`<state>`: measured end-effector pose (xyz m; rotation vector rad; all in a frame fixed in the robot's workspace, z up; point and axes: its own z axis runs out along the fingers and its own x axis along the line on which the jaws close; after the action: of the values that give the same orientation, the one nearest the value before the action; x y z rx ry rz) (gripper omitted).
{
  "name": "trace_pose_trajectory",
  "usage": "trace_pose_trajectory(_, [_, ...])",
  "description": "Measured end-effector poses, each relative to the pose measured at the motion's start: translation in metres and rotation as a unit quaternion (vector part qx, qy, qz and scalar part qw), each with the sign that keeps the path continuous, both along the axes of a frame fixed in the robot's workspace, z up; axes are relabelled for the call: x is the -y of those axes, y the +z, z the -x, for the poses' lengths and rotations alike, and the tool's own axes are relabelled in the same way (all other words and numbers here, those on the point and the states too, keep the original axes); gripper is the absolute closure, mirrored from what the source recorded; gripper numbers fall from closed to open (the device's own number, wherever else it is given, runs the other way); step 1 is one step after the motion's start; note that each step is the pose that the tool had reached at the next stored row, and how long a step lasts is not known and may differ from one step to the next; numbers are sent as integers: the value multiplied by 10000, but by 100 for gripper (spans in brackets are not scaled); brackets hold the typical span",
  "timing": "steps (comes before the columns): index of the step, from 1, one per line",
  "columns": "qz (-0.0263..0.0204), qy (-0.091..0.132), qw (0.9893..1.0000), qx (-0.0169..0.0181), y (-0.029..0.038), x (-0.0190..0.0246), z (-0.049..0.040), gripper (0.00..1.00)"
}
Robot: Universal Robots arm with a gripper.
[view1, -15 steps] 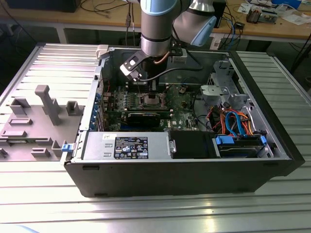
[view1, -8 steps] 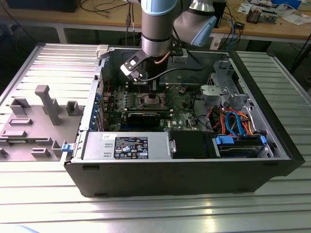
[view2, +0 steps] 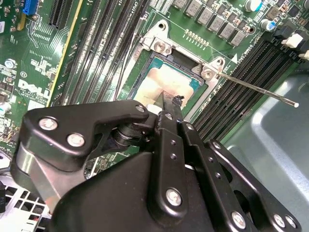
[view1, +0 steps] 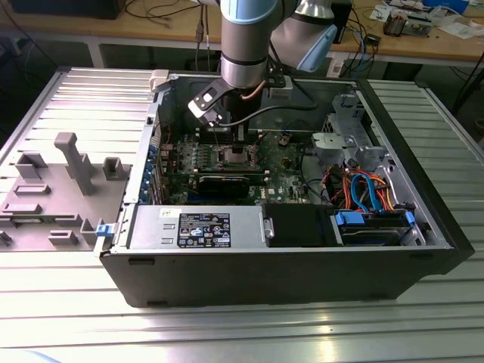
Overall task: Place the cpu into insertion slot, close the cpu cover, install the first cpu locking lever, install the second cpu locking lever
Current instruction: 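Close the cpu cover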
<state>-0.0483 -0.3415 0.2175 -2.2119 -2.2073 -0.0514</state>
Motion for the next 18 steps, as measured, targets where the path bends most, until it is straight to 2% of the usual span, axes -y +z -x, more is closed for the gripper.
trace_pose_trajectory(7, [0,0,10000,0,47,1,0,89])
trace_pose_trajectory(18, [0,0,10000,0,66,1,0,89])
